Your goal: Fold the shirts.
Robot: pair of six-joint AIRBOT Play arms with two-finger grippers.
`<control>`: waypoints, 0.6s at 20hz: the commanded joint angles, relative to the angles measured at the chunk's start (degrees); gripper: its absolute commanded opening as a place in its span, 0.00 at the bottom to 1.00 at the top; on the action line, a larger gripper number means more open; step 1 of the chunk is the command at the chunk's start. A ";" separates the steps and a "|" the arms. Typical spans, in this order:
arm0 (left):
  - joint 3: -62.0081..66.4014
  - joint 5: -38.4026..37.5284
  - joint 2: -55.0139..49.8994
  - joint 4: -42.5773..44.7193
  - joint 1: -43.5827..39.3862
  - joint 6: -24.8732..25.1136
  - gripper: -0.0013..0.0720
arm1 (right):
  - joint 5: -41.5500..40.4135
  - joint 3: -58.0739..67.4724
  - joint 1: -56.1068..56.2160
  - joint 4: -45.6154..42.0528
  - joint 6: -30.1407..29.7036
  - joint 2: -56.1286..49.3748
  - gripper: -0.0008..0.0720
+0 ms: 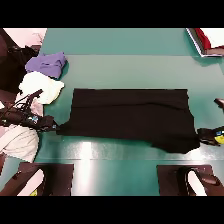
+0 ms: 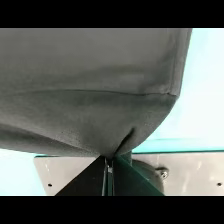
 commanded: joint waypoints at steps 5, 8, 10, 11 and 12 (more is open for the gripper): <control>6.08 14.45 -7.91 -3.78 0.04 -1.07 0.05 | -11.28 14.97 0.09 2.32 -2.60 -17.66 0.03; 12.59 16.87 -16.96 -6.21 0.02 -1.07 0.05 | -12.55 21.64 0.13 2.25 -2.82 -27.10 0.03; 16.74 17.29 -23.21 -8.28 -0.48 -1.07 0.05 | -13.14 25.62 0.13 2.29 -2.82 -32.37 0.03; 19.06 17.73 -26.40 -8.50 -1.66 -1.07 0.05 | -13.57 27.65 0.13 2.27 -2.82 -34.95 0.03; 21.20 18.38 -29.29 -8.39 -3.19 -1.07 0.05 | -13.94 29.49 0.13 2.29 -2.82 -37.22 0.03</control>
